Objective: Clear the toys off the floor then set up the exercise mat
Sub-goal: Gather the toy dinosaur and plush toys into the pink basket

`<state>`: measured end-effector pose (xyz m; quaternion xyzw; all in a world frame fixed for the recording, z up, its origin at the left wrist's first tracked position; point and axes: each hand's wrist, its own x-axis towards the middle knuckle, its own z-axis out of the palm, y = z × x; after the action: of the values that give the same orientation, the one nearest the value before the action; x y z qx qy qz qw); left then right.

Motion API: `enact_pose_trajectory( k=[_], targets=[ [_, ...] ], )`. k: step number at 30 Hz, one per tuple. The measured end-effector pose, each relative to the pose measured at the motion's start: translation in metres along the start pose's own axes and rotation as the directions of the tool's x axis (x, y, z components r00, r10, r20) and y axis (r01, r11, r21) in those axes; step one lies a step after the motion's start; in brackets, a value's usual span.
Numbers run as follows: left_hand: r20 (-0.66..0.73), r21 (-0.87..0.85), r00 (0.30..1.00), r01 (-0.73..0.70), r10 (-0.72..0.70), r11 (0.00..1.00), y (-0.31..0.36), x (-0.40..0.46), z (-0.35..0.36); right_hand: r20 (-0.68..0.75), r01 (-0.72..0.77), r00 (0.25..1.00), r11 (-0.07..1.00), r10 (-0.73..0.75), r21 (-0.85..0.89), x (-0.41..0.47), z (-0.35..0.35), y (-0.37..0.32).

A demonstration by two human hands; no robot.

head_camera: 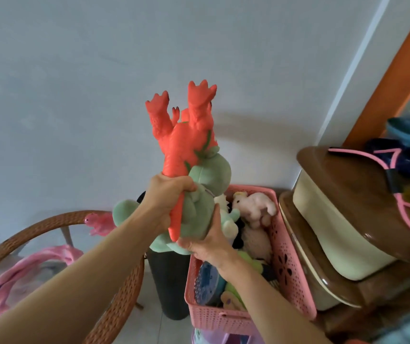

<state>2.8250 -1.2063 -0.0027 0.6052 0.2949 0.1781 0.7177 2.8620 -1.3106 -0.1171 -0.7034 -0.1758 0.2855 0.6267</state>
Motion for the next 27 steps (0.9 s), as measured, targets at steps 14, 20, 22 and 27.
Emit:
enact_pose_trajectory(
  k=[14,20,22,27],
  targets=[
    [0.258,-0.095,0.966,0.026,0.0,0.995,-0.006,0.007,0.023,-0.51,-0.193,0.838,0.77,-0.193,-0.608,-0.041,-0.118,-0.044],
    [0.207,-0.064,0.978,0.05,-0.036,0.997,-0.025,0.01,0.028,-0.545,-0.4,0.834,0.586,-0.087,-0.705,-0.038,-0.133,0.021],
    [0.198,-0.039,0.979,0.055,-0.046,0.998,-0.031,0.012,0.03,-0.522,-0.407,0.846,0.502,-0.109,-0.763,-0.033,-0.13,0.042],
    [0.204,0.038,0.978,0.034,-0.041,0.999,-0.045,0.015,0.032,-0.412,-0.42,0.906,0.337,0.1,-0.843,-0.036,-0.13,0.068]
  ],
)
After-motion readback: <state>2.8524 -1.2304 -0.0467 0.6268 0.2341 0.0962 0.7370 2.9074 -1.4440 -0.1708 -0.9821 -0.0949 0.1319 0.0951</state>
